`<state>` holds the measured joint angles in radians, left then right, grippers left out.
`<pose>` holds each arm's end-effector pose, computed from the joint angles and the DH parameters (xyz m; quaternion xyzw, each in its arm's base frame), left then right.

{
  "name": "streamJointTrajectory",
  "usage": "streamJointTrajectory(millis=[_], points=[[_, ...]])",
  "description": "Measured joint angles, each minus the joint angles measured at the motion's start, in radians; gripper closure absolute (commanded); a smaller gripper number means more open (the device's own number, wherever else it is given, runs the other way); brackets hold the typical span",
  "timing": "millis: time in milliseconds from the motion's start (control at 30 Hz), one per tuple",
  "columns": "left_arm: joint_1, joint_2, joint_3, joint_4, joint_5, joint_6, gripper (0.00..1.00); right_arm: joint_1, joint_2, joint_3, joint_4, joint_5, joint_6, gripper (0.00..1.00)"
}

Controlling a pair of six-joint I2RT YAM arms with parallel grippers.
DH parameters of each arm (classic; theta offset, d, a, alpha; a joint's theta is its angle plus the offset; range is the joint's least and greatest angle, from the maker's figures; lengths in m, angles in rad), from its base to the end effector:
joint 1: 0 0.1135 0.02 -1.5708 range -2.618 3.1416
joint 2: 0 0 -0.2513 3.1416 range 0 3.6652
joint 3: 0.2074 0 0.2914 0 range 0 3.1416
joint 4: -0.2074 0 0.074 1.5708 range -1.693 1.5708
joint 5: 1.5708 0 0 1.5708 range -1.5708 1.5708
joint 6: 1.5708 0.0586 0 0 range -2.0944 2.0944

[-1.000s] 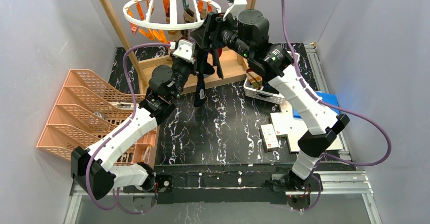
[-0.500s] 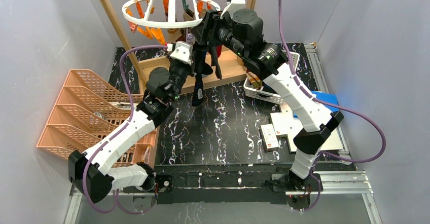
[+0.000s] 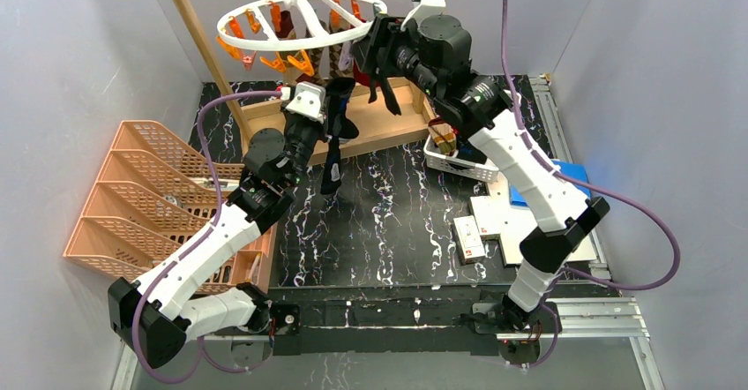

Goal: Clip the socks to the hanger
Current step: Open the clamp at the hanger.

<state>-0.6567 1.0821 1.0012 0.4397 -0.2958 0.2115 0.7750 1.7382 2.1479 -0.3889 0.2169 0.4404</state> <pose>0.2582 -0.1775 0.4178 0.1271 0.5621 -0.0976 0.8114 0.3165 0.2924 0.5326 -0.0396 0.6988 0.3433 0.6263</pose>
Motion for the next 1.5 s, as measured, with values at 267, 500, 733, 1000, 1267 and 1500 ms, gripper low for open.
streamJointTrajectory(millis=[267,500,733,1000,1267,1500], points=[[0.0,0.016,0.004,0.001,0.0,0.017,1.0,-0.001,-0.119,-0.117,0.003,-0.017,-0.012,0.21],[0.0,0.037,0.026,0.001,0.001,0.025,1.0,-0.001,-0.163,-0.128,0.008,-0.093,-0.022,0.21],[0.0,0.039,0.041,0.001,0.001,0.029,1.0,0.0,-0.092,-0.042,-0.013,-0.107,-0.031,0.19],[0.0,0.039,0.042,0.001,0.001,0.032,1.0,-0.001,-0.039,0.007,-0.03,0.002,-0.085,0.17],[0.0,0.071,0.077,0.005,0.008,0.04,1.0,-0.05,-0.008,0.036,-0.02,-0.015,-0.119,0.23],[0.0,0.074,0.077,0.009,0.008,0.04,1.0,-0.077,0.051,0.057,-0.001,-0.093,-0.118,0.25]])
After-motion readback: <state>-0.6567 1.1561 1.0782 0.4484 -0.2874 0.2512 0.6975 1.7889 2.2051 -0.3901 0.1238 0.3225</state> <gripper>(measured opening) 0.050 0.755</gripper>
